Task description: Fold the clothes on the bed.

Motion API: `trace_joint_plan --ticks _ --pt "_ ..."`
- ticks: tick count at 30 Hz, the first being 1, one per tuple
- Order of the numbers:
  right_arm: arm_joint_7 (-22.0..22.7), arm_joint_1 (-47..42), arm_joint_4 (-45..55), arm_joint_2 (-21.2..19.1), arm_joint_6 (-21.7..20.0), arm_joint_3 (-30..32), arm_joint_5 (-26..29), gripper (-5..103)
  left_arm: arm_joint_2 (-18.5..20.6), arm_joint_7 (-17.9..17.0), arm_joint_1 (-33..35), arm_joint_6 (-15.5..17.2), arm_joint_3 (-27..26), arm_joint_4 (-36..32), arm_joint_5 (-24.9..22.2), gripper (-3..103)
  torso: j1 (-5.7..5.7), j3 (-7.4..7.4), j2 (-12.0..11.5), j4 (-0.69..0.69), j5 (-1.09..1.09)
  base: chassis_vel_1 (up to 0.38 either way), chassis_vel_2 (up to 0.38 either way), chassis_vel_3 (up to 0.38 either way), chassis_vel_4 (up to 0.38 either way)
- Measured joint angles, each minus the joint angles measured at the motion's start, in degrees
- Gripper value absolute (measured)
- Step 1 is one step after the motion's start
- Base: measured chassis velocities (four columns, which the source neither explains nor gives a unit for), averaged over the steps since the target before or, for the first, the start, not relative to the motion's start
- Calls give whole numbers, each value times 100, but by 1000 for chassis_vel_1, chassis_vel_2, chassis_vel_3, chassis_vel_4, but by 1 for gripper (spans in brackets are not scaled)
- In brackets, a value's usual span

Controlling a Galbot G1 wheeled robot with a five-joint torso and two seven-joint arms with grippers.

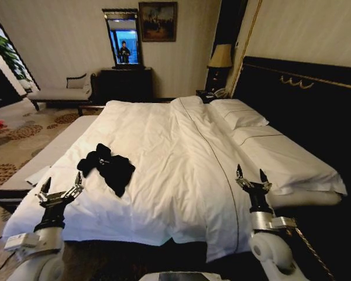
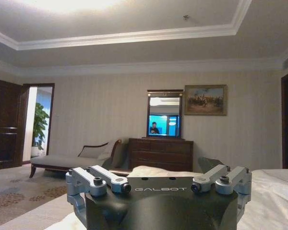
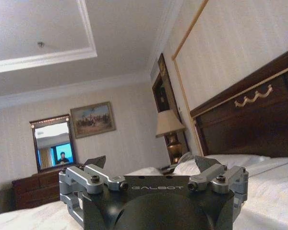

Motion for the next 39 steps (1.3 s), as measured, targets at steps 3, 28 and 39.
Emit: trace_joint_plan --ticks 3,28,39 --pt "0 20 -57 35 9 -34 -44 100 10 1 -14 -23 -9 60 -1 100 0 0 0 2 -2 34 442 -39 -421" --pt "-30 238 -454 256 42 -361 -212 100 119 -6 41 -176 -229 242 -141 100 2 1 0 2 -2 58 130 -63 -127" --pt "52 272 -470 275 62 -438 -281 100 41 -25 135 -236 -266 185 -136 100 3 2 -1 1 -3 -3 138 6 -122"
